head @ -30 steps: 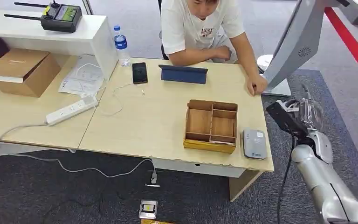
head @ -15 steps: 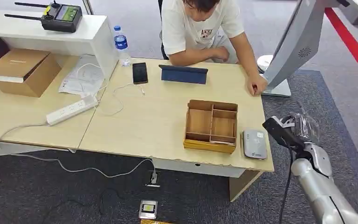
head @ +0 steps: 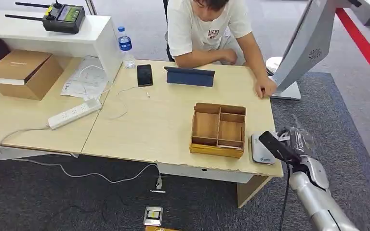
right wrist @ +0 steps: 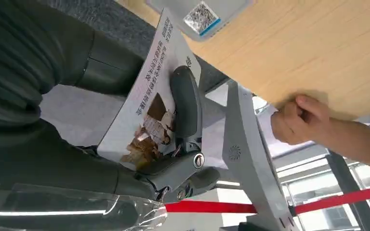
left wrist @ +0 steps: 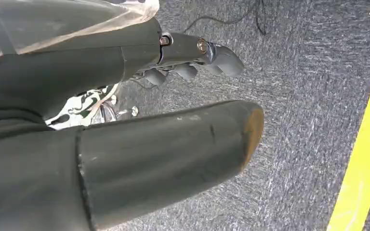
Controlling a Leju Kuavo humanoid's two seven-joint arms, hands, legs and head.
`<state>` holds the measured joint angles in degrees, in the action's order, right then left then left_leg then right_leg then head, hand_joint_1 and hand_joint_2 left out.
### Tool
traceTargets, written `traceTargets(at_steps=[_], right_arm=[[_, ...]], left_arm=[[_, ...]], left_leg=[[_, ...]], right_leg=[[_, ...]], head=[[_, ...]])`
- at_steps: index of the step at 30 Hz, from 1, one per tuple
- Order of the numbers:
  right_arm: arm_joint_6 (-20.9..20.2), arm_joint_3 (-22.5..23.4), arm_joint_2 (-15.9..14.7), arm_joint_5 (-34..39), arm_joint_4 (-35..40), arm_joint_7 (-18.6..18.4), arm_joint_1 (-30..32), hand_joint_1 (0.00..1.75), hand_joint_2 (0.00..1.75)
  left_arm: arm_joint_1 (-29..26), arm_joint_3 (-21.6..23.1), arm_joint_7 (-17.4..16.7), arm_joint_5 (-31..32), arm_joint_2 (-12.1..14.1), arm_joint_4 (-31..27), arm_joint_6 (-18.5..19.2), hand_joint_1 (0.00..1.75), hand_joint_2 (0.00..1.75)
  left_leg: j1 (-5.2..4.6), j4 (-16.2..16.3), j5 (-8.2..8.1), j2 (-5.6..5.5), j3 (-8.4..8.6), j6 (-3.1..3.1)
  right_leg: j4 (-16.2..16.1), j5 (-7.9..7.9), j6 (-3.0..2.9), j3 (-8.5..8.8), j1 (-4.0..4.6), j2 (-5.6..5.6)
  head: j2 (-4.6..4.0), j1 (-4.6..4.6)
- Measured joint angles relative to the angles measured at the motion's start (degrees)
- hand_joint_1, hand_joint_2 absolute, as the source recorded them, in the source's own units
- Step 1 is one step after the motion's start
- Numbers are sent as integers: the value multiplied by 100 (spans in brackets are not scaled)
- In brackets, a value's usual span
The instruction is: Pass the card to the sensor for recognition and then transmit it.
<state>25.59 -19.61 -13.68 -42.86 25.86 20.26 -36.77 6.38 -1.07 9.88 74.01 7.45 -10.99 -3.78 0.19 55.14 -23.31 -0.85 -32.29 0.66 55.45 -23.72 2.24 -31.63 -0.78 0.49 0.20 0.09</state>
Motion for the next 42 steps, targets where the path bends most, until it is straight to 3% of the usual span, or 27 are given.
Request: traceTargets(at_steps=[17, 42], right_arm=[[-15, 52, -83, -162, 111, -50, 234, 175, 175], [-240, 44, 227, -413, 179, -42, 472, 175, 175]], left_arm=[[-4, 9, 42, 118, 0, 0, -17, 0, 0], [0, 17, 50, 197, -2, 0, -68, 0, 0]], left_leg=[[0, 0, 0, 0, 0, 0], [0, -1, 0, 1, 0, 0]], right_leg=[[0, 0, 0, 0, 0, 0], [0, 0, 0, 0, 0, 0]], head=[[-2, 0], [-2, 0]])
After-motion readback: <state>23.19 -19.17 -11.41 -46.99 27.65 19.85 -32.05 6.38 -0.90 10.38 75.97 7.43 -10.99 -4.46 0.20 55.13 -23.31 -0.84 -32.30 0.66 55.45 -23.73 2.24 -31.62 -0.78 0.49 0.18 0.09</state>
